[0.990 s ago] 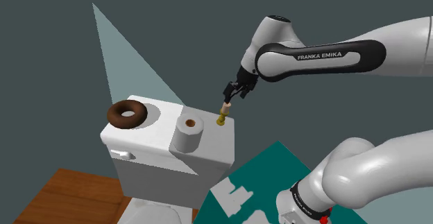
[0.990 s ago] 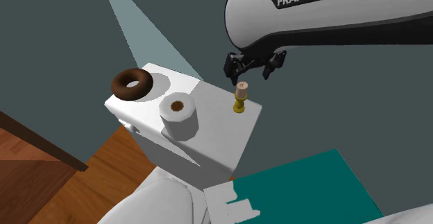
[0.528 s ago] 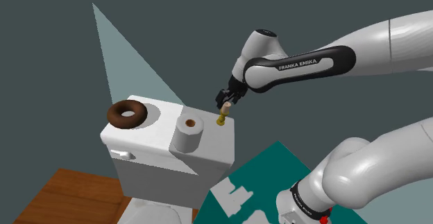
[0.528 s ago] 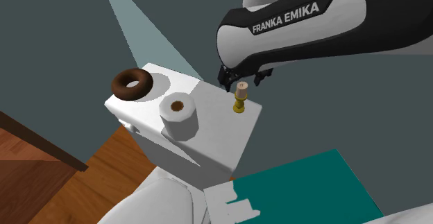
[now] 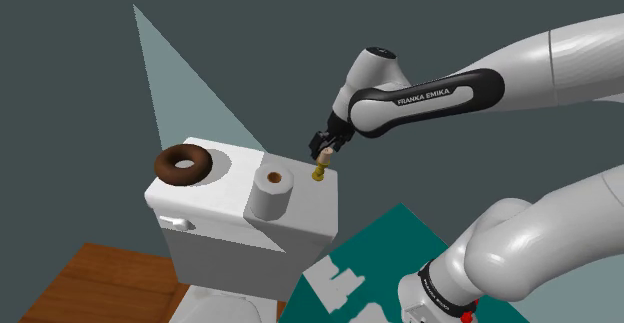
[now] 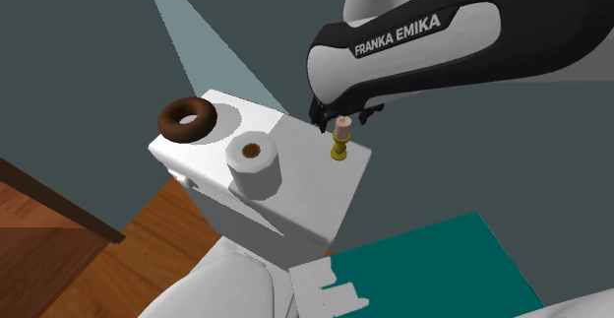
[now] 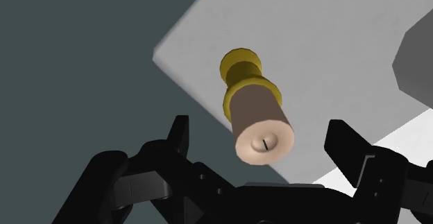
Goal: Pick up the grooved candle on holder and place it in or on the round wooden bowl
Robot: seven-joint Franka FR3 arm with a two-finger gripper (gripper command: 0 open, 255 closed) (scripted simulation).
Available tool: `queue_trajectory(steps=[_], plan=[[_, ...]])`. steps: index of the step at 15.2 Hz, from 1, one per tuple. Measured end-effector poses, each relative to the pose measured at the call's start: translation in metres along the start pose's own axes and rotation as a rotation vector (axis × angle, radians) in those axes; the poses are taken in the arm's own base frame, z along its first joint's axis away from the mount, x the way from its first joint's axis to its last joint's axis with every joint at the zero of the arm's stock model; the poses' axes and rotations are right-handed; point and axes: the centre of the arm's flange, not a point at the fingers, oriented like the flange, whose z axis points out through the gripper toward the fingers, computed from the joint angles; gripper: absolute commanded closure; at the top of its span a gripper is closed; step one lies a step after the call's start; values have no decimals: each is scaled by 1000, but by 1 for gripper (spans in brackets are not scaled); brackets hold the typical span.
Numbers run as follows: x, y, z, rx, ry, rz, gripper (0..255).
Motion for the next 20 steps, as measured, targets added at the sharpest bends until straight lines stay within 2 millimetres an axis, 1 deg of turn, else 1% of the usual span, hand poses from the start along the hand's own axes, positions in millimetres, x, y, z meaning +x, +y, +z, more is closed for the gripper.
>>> queue_trajectory(steps=[1, 2, 13, 15, 20], plan=[[0, 0, 0, 0, -1, 0, 0], [0, 0, 0, 0, -2, 0, 255], [0, 0, 0, -1, -6, 0, 255], [-1, 1, -6, -1, -16, -1, 255], [1, -1, -29, -2, -19, -1, 255]])
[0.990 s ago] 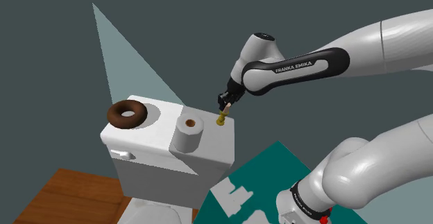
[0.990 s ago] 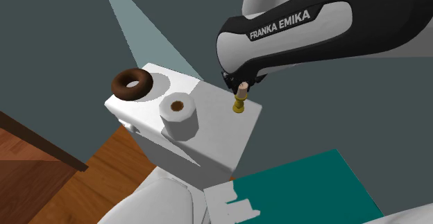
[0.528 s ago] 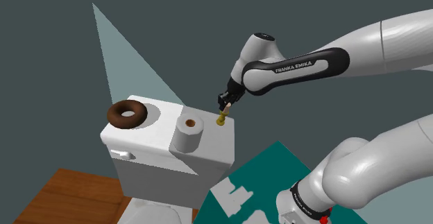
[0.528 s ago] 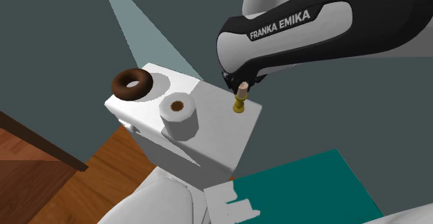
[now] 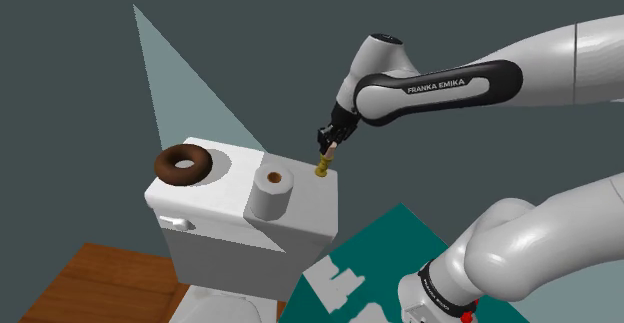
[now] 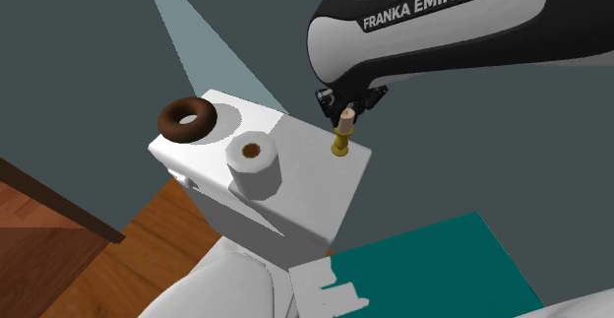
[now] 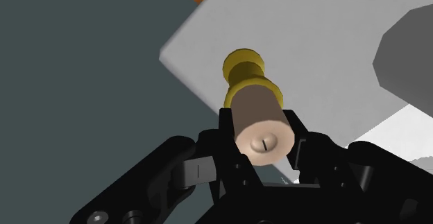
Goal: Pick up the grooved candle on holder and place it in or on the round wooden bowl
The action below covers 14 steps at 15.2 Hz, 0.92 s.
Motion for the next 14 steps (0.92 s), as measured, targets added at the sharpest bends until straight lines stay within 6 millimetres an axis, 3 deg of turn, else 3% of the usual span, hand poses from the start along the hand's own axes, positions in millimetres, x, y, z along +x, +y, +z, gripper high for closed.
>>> queue_trajectory(steps=[14], plan=[[8, -4, -75, 0, 1, 0, 255]])
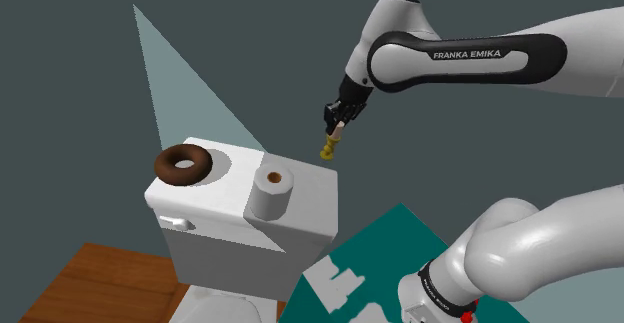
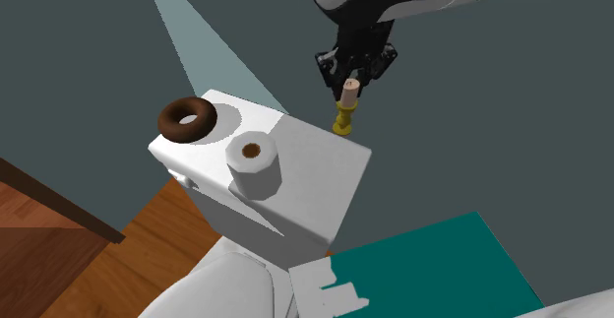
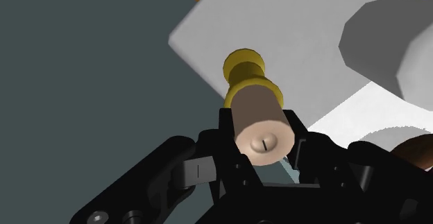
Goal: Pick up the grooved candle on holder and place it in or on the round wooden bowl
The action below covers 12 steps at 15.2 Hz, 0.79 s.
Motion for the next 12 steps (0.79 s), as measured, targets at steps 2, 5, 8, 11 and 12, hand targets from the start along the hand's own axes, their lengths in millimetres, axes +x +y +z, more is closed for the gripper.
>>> queue_trajectory(steps=[2, 5, 8, 11, 12], plan=[[1, 1, -9, 0, 3, 1, 255], [19, -23, -16, 1, 10, 0, 255], [36, -57, -17, 0, 11, -1, 255], [56, -89, -16, 0, 11, -1, 255], [62, -100, -16, 0, 12, -1, 255]])
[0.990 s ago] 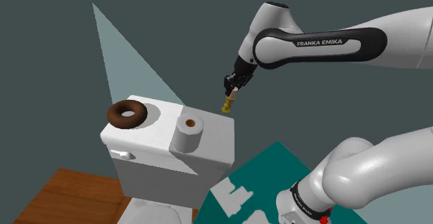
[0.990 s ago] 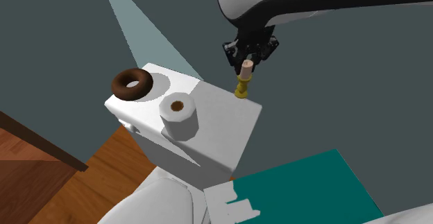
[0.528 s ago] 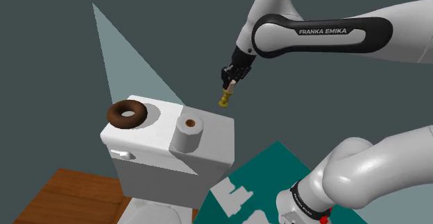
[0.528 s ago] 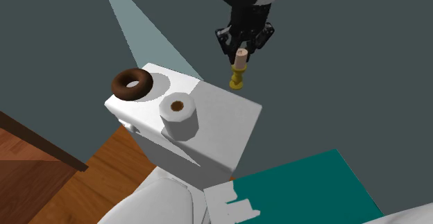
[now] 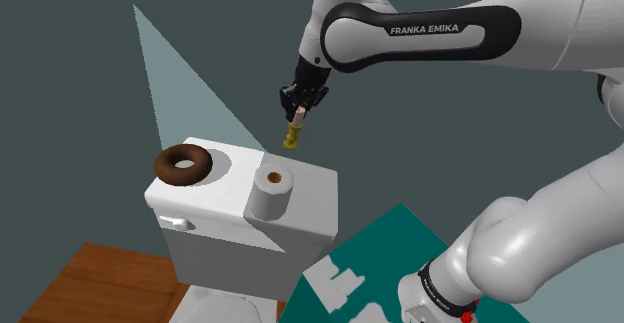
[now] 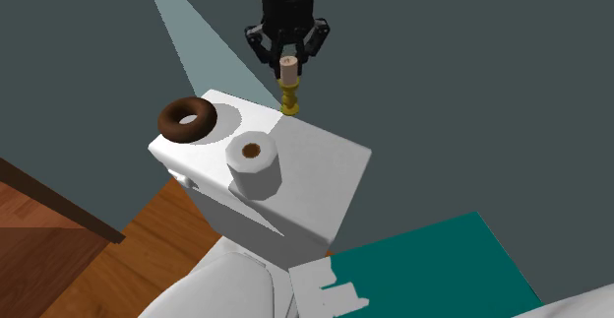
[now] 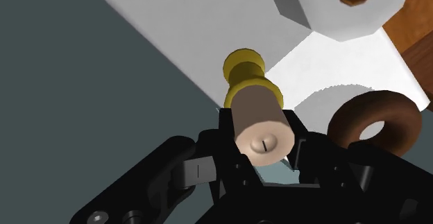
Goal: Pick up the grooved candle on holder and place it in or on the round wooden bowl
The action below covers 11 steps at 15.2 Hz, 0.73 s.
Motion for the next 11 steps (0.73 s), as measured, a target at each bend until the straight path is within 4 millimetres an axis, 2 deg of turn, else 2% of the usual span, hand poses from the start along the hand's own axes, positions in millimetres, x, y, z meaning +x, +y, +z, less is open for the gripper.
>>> queue_trajectory(steps=[11], plan=[[73, -128, -3, 1, -1, 0, 255]])
